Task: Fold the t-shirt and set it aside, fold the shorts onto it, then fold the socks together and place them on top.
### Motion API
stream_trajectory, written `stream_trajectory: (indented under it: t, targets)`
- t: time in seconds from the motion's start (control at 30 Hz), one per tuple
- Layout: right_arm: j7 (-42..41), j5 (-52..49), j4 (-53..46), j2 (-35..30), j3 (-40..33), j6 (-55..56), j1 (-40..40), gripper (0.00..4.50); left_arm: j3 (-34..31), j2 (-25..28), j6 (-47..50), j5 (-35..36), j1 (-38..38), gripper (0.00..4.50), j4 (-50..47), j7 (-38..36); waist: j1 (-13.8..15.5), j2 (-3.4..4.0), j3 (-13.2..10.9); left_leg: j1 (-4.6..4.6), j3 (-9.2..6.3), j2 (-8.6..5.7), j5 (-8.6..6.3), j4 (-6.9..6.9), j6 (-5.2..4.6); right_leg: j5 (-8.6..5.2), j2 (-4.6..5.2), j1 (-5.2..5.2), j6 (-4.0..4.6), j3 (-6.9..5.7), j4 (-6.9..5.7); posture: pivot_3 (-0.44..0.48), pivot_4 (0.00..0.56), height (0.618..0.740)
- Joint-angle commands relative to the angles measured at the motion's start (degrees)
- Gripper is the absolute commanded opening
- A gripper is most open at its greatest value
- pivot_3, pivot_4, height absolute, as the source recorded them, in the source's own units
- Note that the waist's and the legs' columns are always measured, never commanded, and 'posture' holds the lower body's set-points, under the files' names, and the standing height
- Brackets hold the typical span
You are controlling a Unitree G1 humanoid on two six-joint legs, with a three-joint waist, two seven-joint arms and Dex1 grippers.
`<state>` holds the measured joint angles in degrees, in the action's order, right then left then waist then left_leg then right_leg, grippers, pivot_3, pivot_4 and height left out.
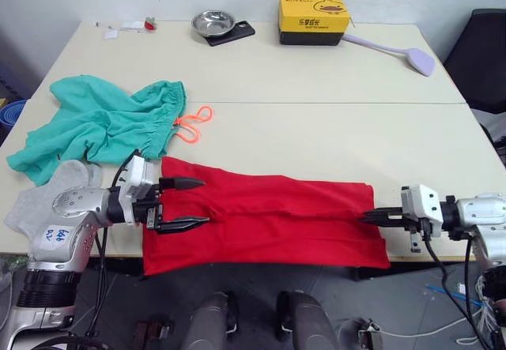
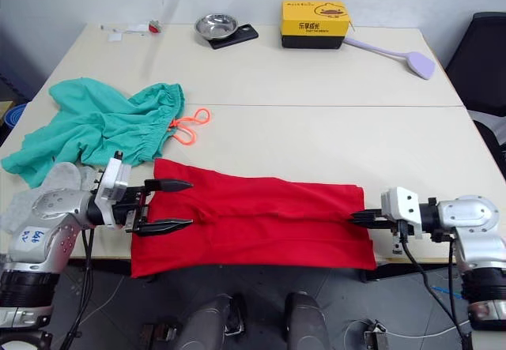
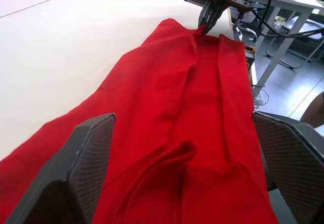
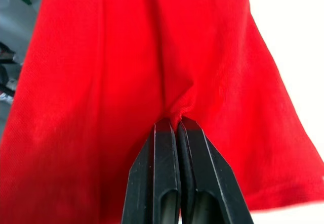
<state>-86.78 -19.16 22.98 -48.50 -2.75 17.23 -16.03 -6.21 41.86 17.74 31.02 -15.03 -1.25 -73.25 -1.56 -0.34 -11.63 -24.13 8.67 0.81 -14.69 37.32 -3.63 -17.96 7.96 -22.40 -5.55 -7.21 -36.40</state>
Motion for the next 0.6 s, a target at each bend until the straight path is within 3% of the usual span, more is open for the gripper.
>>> stream_trajectory:
  t: [0.03,0.2,0.37,0.47,0.6]
  targets:
    - [-2.49,-3.53,-4.27,-1.28,-1.70,-1.90,2.07,0.99,-2.97,2.09,-1.00,0.08,0.94,4.50,0.59,-0.21,0.04,0.00,0.00,0.00,-0.01,0.00,0.00,0.00,0.00,0.00,0.00,0.01,0.00,0.00,0.00,0.000,0.150,0.740]
    - [-3.87,-10.33,-17.60,-8.74,-3.08,-16.82,8.16,2.56,-8.93,5.59,1.55,2.68,2.41,4.50,1.74,0.10,0.10,0.01,-0.01,-0.01,-0.04,0.00,-0.02,-0.03,-0.01,0.00,0.09,-0.01,0.00,-0.01,0.05,0.000,0.150,0.740]
    - [0.02,-15.42,-20.39,-10.53,-5.60,-28.27,6.10,2.56,-10.90,8.12,3.16,3.15,2.48,4.50,3.13,-0.80,0.04,0.00,0.00,0.05,-0.12,0.00,-0.21,-0.10,0.30,0.00,0.13,0.00,0.00,-0.01,0.10,0.000,0.150,0.740]
    - [3.10,-15.05,-18.65,-6.87,-4.88,-29.91,1.96,2.02,-8.92,6.04,3.14,2.86,-1.26,3.95,4.16,0.86,0.05,0.00,0.00,0.03,-0.12,0.00,-0.22,-0.11,0.32,0.00,0.14,-0.01,0.01,-0.02,0.15,0.000,0.150,0.740]
    - [6.05,-8.47,-15.91,-0.69,-1.65,-22.87,-1.61,0.66,-3.84,1.56,0.58,-0.76,-7.05,2.66,5.84,3.22,0.79,-0.03,0.02,-0.02,-0.10,-0.05,-0.21,-0.10,0.33,0.00,0.13,-0.02,0.00,-0.06,0.15,0.000,0.150,0.740]
